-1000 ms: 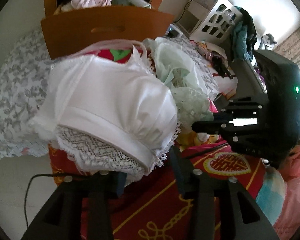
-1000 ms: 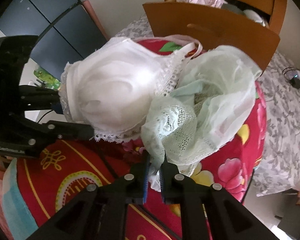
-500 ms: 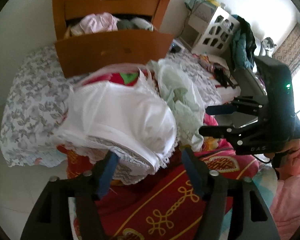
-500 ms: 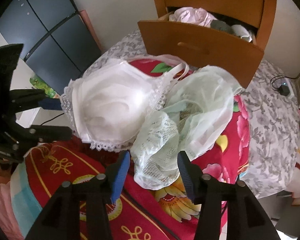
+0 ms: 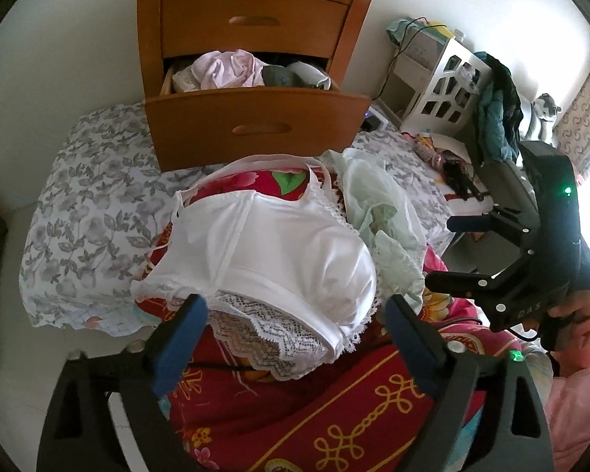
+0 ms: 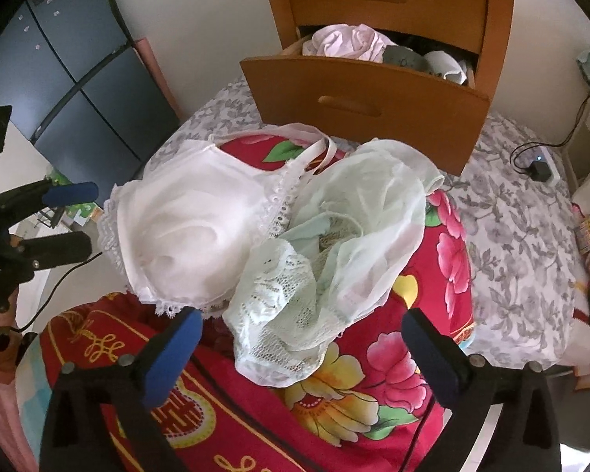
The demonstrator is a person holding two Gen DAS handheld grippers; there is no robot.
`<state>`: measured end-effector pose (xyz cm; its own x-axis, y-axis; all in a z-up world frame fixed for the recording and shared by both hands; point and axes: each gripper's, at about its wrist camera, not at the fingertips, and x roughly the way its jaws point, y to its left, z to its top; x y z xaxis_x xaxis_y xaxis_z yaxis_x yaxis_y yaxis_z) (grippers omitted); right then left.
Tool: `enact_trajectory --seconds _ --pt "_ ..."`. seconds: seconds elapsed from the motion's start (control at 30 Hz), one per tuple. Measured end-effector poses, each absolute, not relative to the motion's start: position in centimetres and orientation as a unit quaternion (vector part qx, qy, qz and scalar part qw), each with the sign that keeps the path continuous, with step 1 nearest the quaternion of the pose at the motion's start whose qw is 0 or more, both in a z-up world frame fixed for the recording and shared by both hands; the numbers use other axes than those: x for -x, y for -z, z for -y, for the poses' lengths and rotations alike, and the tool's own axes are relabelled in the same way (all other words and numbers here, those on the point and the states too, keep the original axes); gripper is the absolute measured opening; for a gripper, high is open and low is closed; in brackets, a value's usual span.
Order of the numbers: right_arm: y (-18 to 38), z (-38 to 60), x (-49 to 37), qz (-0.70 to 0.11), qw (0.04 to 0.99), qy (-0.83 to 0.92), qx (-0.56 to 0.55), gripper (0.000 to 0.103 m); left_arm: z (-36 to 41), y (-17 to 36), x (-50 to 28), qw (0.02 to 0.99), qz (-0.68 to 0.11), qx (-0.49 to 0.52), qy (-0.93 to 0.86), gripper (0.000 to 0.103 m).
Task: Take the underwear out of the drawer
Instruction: 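Open both grippers and withdraw them from the bra and underwear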
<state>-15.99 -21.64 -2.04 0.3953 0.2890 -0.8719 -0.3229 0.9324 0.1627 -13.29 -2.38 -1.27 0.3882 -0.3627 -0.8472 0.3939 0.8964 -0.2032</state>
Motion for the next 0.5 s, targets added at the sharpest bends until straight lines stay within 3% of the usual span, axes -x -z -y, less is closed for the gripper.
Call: enact_trajectory --seconds 0.03,0.5 --pt "1.97 21.69 16.00 -0.516 0.837 -0.182 0.016 0.103 2.41 1.27 13.29 0.834 -0.502 -0.017 0.227 0.103" --pt "2.36 21.84 15.73 -0.508 0.843 -0.177 0.013 0.103 2.25 1.57 12.89 0.837 -0.498 -0.006 0.226 0.103"
